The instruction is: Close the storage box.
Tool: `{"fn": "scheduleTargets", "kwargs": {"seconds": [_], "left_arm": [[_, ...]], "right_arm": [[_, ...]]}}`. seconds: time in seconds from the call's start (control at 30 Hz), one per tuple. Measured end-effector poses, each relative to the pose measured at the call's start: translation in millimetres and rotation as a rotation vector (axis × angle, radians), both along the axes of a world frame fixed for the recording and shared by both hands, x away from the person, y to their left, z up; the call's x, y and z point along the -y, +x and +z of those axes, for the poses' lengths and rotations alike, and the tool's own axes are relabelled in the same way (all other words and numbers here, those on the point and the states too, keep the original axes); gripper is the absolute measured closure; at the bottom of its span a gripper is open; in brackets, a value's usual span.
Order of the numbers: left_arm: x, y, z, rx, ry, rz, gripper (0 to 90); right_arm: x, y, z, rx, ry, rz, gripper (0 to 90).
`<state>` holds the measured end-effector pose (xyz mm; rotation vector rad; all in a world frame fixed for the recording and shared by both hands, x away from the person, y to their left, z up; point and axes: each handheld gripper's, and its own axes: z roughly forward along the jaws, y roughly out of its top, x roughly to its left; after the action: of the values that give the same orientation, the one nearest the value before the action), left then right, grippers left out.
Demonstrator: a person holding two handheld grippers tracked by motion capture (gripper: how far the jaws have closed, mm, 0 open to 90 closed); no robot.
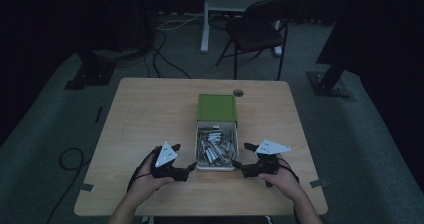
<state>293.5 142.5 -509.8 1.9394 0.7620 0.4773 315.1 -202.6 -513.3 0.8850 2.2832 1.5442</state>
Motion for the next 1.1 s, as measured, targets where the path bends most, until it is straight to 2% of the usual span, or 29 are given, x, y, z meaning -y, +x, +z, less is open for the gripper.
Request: {"fn": "scheduleTargets", "kwargs": {"seconds": [0.17,0.3,0.43,0.53,1.1], "left_arm": [[3.2,5.7,-2.7,-0.004,0.006,0.001,12.4],[4.0,8.7,-3.7,-0.012,-0.011,0.005,12.5],[3.0,12.6,-2.9,0.004,-0.027,0.027,12.5],[3.5,15.0,-1.6,0.006,-0.03,0.024,12.5],[5.7,25.0,-1.2,-0.01,-0.023,0.032,12.2]], "right_arm": [[3.2,4.9,-1.5,-0.004,0.004,-0.014,12.6],[5.9,6.8,-1.6,-0.011,0.011,-0.016,12.6],[9.5,10.3,-3.6,-0.017,0.005,-0.031,12.6],[11.4,11.7,-4.4,-0.023,0.011,-0.032,12.6],[10.1,17.1,-3.4,-0.015,-0.005,-0.048,12.2]]}}
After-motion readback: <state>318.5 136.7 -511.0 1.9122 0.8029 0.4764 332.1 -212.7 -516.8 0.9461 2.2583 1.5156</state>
